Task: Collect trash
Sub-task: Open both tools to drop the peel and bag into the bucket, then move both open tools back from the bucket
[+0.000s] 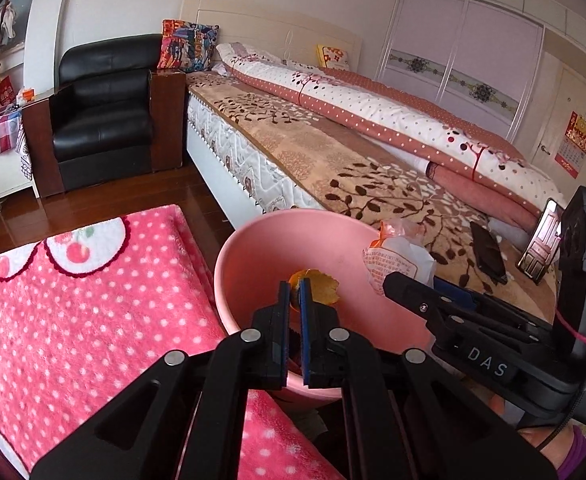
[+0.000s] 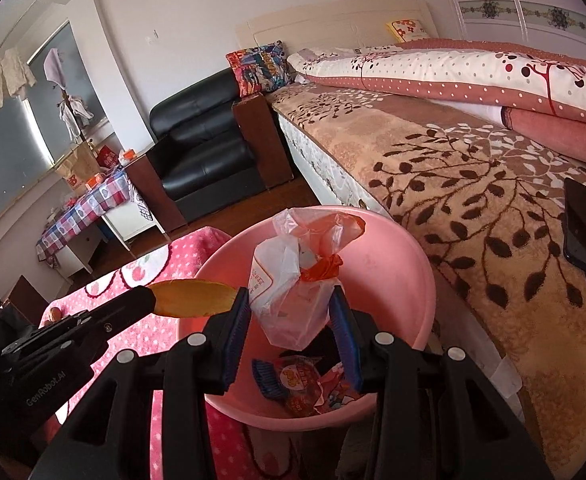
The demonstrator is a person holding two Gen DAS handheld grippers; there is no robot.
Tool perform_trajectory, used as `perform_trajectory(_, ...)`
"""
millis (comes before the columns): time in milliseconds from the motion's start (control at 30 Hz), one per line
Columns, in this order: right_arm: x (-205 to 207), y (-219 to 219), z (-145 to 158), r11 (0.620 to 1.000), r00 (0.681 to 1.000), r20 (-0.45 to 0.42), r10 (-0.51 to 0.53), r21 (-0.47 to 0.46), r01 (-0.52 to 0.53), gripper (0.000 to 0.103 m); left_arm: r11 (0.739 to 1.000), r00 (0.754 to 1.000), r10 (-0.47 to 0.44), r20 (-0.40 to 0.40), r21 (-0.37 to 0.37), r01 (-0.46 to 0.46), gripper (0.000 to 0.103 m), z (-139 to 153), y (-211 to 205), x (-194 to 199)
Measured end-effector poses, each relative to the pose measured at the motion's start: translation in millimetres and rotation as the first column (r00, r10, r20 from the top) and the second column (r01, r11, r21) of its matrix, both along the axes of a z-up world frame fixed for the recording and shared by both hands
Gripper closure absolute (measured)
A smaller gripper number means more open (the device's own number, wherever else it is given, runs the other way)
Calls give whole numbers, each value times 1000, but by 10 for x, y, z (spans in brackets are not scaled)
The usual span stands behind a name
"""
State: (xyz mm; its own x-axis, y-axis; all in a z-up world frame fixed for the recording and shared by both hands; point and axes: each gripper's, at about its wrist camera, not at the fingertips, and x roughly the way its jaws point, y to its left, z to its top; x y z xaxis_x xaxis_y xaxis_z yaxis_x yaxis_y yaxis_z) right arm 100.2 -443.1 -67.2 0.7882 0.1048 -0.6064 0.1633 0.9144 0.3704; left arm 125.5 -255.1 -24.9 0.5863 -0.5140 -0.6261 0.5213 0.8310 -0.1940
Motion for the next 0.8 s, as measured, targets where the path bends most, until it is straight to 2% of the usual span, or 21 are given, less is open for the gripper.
perform_trajectory(233, 62, 46, -41, 999, 1000, -1, 0, -40, 0, 62, 998, 1000, -17, -14, 53, 18, 97, -85, -80, 73)
perform_trajectory(267, 69, 47, -49, 999, 1000, -5, -1, -40, 1, 61, 998, 1000, -18, -13, 58, 19, 91, -87, -83, 67)
perform_trajectory(300, 78, 40, -60, 999, 1000, -10, -4, -40, 4, 60, 998, 1000, -23, -16, 59, 24, 79, -90, -92, 65)
perform_trajectory(367, 84, 25, -75, 999, 1000, -17, -7, -39, 6, 58, 998, 999, -34, -20, 50, 35, 69, -84, -107, 48)
perform_trajectory(500, 45, 24, -53, 999, 1000, -10, -9, -46, 9, 47, 998, 999, -40, -10, 37, 40, 68, -48, -101, 11)
perform_trajectory(800, -126, 104, 42, 998, 1000, 14, -12, -68, 12, 44, 998, 999, -18, 30, 54, 16, 68, 52, -50, -91)
